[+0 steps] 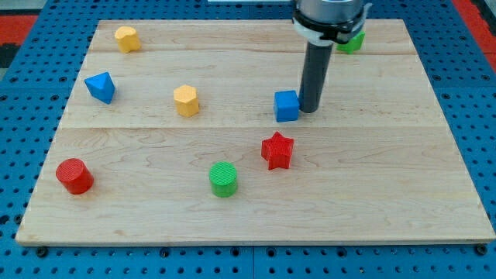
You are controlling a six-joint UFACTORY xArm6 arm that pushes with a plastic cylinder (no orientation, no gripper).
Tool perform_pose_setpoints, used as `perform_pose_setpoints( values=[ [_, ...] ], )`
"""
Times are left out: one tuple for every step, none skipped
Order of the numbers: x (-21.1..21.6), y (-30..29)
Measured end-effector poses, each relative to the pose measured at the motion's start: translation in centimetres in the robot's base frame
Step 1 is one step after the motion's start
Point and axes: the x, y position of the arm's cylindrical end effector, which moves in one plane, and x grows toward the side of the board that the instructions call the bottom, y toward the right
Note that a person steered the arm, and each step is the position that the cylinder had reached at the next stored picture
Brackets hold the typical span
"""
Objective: Slide the green star towards the down
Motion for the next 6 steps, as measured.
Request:
perform_pose_setpoints(
  values=[
    [0.0,-1.1],
    [-1.3,7.5],
    [-7.0,18.7],
    [-13.2,25.6],
    [-17.4,22.6],
    [-17.5,16.1]
  ],
)
